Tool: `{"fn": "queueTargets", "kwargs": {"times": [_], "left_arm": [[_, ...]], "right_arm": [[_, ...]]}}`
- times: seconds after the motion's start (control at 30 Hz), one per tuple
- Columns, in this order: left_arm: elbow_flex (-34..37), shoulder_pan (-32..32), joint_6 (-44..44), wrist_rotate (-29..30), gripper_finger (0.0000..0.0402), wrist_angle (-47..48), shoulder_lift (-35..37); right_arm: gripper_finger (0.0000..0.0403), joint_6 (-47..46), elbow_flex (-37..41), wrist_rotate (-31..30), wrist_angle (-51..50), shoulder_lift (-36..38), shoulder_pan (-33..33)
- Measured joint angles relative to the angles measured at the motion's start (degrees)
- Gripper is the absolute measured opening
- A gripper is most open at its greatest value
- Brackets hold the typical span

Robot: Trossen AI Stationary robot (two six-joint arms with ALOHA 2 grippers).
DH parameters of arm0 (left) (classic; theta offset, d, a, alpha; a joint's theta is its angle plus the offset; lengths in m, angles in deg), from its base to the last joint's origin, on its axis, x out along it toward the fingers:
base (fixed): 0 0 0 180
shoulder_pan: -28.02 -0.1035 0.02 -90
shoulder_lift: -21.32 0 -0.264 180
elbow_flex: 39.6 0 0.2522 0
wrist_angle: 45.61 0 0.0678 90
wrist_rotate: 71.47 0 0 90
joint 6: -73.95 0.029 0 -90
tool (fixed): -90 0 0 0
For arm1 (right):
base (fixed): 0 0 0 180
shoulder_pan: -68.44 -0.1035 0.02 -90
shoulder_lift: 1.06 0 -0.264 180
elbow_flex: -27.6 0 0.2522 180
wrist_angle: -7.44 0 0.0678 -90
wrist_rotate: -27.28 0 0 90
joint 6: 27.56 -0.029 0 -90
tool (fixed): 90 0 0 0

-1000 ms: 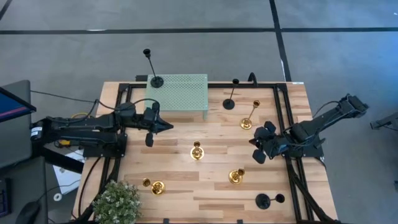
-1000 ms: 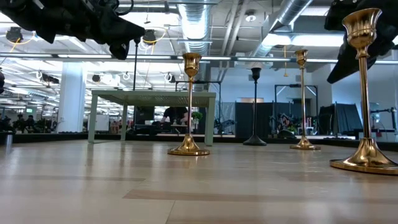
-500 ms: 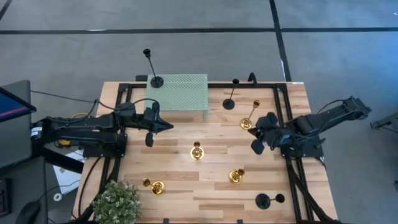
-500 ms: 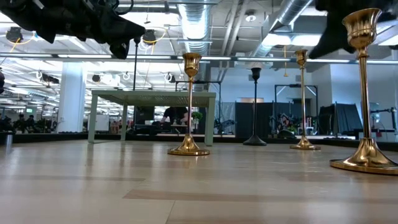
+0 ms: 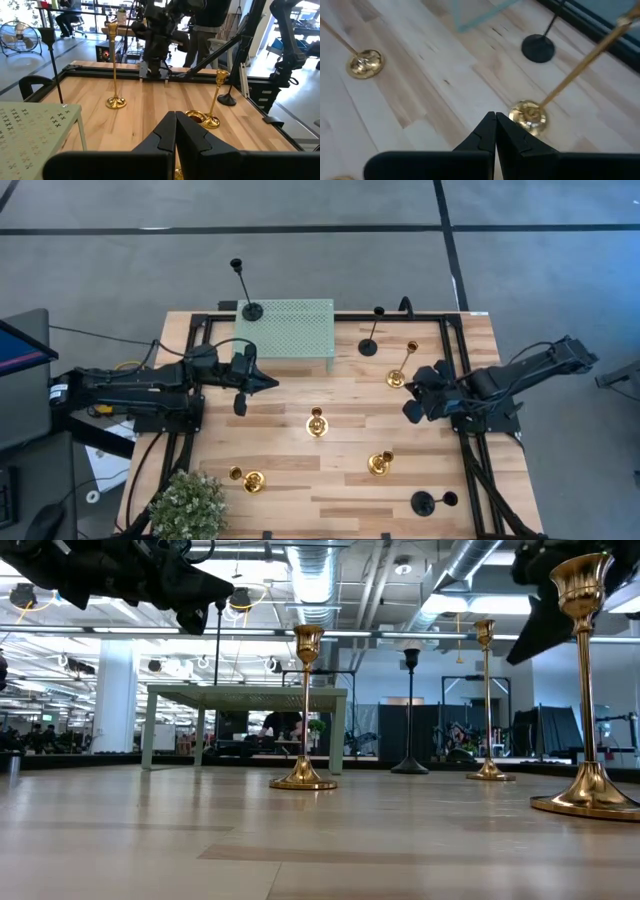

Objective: Pick & Place candle stick holders
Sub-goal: Adjust the gold candle holder

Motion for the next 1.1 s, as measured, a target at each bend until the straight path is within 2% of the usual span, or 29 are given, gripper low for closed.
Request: {"fn": "queueTargets", "kwargs": {"times": [0.37, 0.53, 0.73, 0.93, 1.1], "left_arm": [[0.0, 0.0, 0.0, 0.0, 0.0005, 0.0, 0.0], [0.0, 0.0, 0.0, 0.0, 0.0005, 0.0, 0.0], [0.0, 0.0, 0.0, 0.0, 0.0005, 0.0, 0.0], [0.0, 0.0, 0.0, 0.0, 0.0005, 0.0, -0.1], [0.0, 0.0, 0.0, 0.0, 0.0005, 0.0, -0.1]], "right_arm": [[0.0000, -3.3, 8.2, -1.8, 4.7, 0.0, 2.3], [0.0006, -3.2, 12.2, -4.8, 8.1, 0.0, 4.7], [0.0065, -2.7, 12.8, -4.8, 10.2, 0.0, 8.3], [0.0125, 4.4, 12.8, -4.6, 18.7, 0.0, 10.7], [0.0156, 7.7, 12.8, -4.7, 22.0, 0.0, 13.8]]}}
